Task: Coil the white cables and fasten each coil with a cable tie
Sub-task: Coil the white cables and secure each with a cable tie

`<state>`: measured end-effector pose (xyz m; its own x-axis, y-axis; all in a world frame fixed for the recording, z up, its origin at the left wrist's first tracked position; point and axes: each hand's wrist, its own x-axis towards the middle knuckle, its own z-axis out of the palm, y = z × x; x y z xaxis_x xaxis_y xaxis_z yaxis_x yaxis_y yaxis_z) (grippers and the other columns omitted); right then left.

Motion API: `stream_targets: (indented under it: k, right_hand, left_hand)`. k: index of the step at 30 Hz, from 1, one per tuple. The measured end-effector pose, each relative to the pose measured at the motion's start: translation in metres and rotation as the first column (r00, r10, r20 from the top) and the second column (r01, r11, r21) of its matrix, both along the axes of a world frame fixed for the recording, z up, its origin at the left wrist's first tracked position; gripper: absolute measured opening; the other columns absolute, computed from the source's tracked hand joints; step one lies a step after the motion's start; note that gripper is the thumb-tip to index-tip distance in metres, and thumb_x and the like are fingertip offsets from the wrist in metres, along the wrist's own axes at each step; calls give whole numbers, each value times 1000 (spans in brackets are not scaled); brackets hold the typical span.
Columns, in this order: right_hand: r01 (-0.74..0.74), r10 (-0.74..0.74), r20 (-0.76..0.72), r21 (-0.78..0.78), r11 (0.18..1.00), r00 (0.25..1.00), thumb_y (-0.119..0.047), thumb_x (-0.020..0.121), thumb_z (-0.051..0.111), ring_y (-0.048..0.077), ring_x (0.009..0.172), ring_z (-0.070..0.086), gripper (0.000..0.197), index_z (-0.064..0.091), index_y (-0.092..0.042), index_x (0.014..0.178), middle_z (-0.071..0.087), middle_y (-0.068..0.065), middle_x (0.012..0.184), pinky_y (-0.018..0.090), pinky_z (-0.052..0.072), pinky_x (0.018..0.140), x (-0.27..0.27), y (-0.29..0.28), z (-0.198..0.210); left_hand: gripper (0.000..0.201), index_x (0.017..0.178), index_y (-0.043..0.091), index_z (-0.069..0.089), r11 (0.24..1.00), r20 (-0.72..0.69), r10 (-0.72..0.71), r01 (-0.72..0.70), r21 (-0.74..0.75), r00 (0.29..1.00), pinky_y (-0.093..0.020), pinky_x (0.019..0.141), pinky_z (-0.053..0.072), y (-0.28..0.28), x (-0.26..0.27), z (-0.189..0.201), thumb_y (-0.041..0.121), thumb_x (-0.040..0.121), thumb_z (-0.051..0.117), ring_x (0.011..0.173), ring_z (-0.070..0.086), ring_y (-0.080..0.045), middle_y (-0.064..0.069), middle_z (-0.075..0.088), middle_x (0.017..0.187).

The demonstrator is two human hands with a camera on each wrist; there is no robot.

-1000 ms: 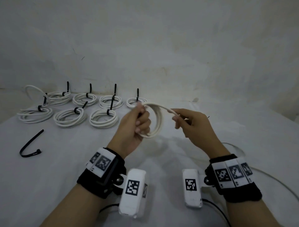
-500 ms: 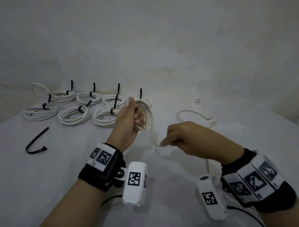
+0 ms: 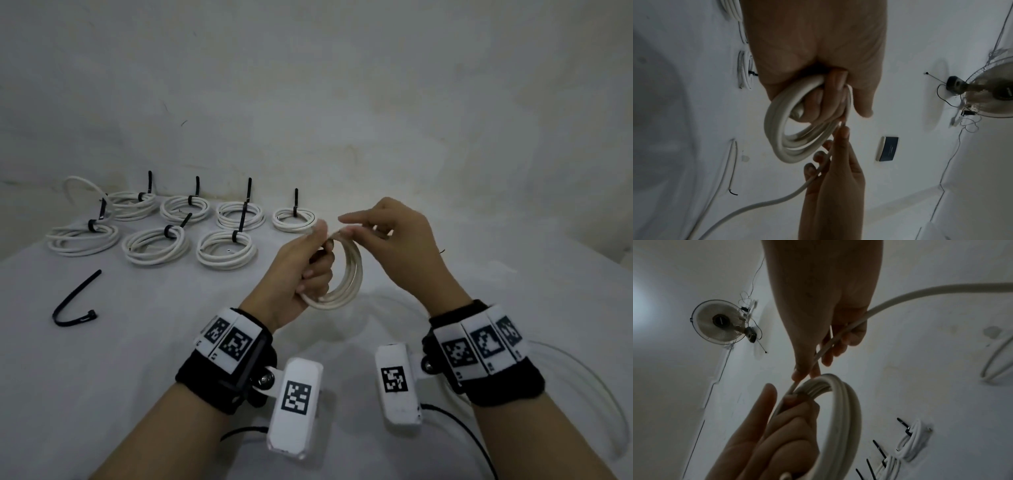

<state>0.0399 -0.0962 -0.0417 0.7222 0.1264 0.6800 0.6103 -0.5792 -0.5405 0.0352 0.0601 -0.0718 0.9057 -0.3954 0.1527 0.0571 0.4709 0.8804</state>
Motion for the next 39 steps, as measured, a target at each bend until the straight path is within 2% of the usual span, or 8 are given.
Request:
stream_targets:
  k: [7, 13, 22, 26, 30, 34, 36, 39]
  right_hand:
    - [-255, 268, -296, 82, 964, 917, -9, 85, 68, 9, 80, 68, 33, 63, -19, 116, 69, -2, 95, 20, 53, 75, 1, 6, -13]
    - [-196, 253, -317, 202, 960, 914, -10, 92, 57, 18, 60, 68, 14, 67, -15, 101, 68, 6, 63, 21, 50, 60, 0, -3, -11]
    - [-151, 701, -451, 773, 617, 552, -50, 76, 51, 8, 40, 32, 39, 44, -12, 74, 29, -7, 46, 23, 47, 53, -3, 4, -13]
    - [-27, 673, -442, 824, 566, 593, -55, 76, 55, 7, 34, 19, 46, 36, -16, 59, 20, -7, 42, 19, 31, 39, -5, 8, -10]
    - [15, 688, -278, 932, 362, 670, -44, 90, 51, 6, 32, 16, 45, 32, -18, 59, 18, -7, 39, 17, 23, 36, -5, 8, -7]
    - [-15, 726, -171, 970, 242, 666, -47, 79, 56, 6, 31, 16, 43, 30, -19, 57, 17, -8, 38, 16, 23, 35, -9, 15, -5]
    - [-35, 731, -162, 969, 246, 663, -48, 72, 57, 6, 31, 16, 42, 30, -19, 58, 17, -8, 38, 16, 24, 35, -13, 21, -6]
    - [-45, 695, -148, 967, 250, 703, -48, 74, 56, 5, 31, 16, 43, 30, -18, 58, 17, -8, 38, 16, 24, 36, -14, 24, -7]
  left_hand:
    - [26, 60, 18, 56, 994, 57, 50, -44, -95, 997, -15, 37, 23, 3, 6, -6, 21, 86, 60, 30, 24, 0, 8, 27, 44]
    - [23, 69, 21, 63, 987, 136, 103, -118, 108, 985, -24, 56, 41, 2, 9, -9, 35, 87, 60, 47, 46, -7, 8, 38, 51]
    - [27, 72, 15, 46, 981, 202, 136, -160, 106, 970, -24, 55, 35, -10, 2, -9, 40, 82, 45, 45, 35, -6, 8, 31, 51]
    - [40, 73, 12, 45, 975, 184, 129, -159, 156, 974, -25, 60, 43, -15, 2, -10, 52, 78, 41, 57, 50, -11, 4, 45, 57]
    - [74, 90, 9, 56, 971, -227, 39, 17, 239, 973, -35, 77, 48, -10, 9, -13, 72, 83, 17, 80, 57, -22, -10, 57, 84]
    - [35, 110, 10, 57, 874, -400, -281, 405, 268, 872, -34, 80, 55, -10, -3, -14, 38, 94, 42, 86, 68, -26, -18, 65, 102]
    - [24, 103, 7, 60, 917, -356, -276, 355, 180, 893, -29, 76, 56, -17, -4, -16, 19, 97, 41, 83, 67, -23, -17, 65, 98]
    - [16, 92, 2, 62, 996, -353, -28, 56, 68, 935, -23, 65, 58, -22, 3, -21, 1, 94, 45, 75, 64, -16, -13, 64, 90]
